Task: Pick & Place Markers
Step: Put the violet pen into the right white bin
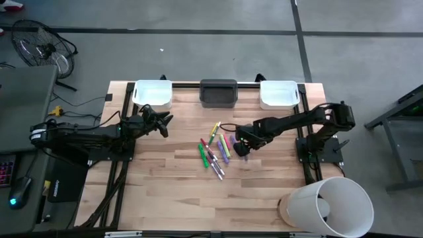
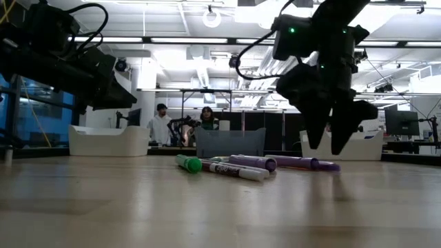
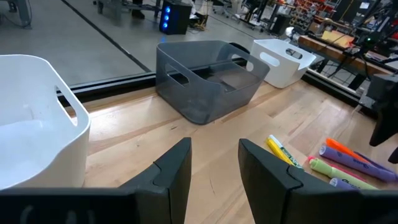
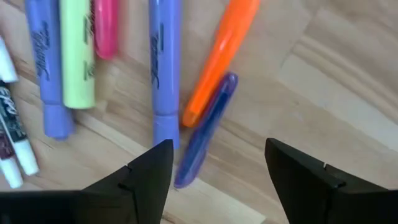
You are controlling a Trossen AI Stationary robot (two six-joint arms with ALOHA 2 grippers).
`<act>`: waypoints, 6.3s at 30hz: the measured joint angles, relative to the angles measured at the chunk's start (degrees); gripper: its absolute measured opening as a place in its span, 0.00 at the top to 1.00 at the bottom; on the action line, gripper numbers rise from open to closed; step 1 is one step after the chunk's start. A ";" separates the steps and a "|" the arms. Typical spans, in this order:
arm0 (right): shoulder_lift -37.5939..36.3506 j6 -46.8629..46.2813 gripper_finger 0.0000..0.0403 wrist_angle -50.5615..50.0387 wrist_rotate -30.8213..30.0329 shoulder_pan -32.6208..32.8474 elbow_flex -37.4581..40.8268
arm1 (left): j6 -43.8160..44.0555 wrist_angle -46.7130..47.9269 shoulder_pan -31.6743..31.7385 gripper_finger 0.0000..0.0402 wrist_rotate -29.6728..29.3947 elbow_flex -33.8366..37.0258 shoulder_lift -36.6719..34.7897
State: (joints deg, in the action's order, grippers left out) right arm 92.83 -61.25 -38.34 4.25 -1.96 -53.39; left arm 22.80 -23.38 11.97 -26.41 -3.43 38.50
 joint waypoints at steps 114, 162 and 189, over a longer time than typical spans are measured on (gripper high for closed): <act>6.00 19.33 0.91 -5.15 -2.52 5.25 -0.07 | 0.00 0.89 0.00 0.67 -0.01 -0.02 0.00; -23.11 21.22 0.88 -8.16 -27.18 -28.05 -0.12 | 0.00 0.88 0.00 0.67 -0.01 0.00 -0.01; -12.56 20.93 0.86 -0.89 -35.87 -36.89 -0.12 | 0.00 0.90 0.00 0.67 0.01 0.01 0.01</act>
State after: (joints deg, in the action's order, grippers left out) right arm 80.26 -40.32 -39.23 -31.63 -38.85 -53.52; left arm 22.80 -22.48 11.97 -26.40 -3.42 38.50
